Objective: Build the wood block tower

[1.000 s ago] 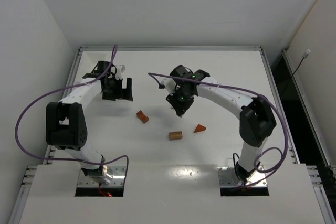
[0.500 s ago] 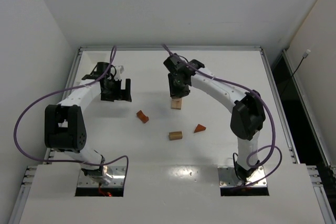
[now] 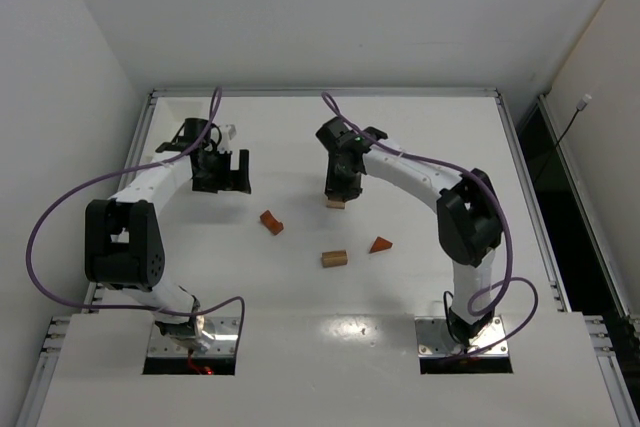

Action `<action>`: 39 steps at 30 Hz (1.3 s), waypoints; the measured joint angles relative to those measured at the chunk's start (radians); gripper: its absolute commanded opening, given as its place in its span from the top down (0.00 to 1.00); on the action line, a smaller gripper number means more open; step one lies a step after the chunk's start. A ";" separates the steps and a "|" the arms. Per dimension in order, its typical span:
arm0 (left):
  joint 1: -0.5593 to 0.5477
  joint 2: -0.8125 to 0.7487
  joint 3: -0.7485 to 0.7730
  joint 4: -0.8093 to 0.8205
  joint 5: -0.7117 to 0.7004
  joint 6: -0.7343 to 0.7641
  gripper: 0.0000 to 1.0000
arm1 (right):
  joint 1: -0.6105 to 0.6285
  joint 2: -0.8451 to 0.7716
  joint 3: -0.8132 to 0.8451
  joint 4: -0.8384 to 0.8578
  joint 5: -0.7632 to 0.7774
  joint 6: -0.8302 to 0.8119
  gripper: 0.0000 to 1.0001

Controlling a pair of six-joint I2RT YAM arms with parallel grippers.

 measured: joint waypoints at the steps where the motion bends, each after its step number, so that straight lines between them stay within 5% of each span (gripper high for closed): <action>1: 0.000 0.000 0.000 0.000 0.000 0.000 0.01 | 0.000 0.000 -0.010 0.000 -0.004 -0.001 1.00; 39: 0.000 0.080 0.037 0.006 0.018 -0.018 0.01 | -0.067 0.157 0.002 0.142 -0.074 -0.085 1.00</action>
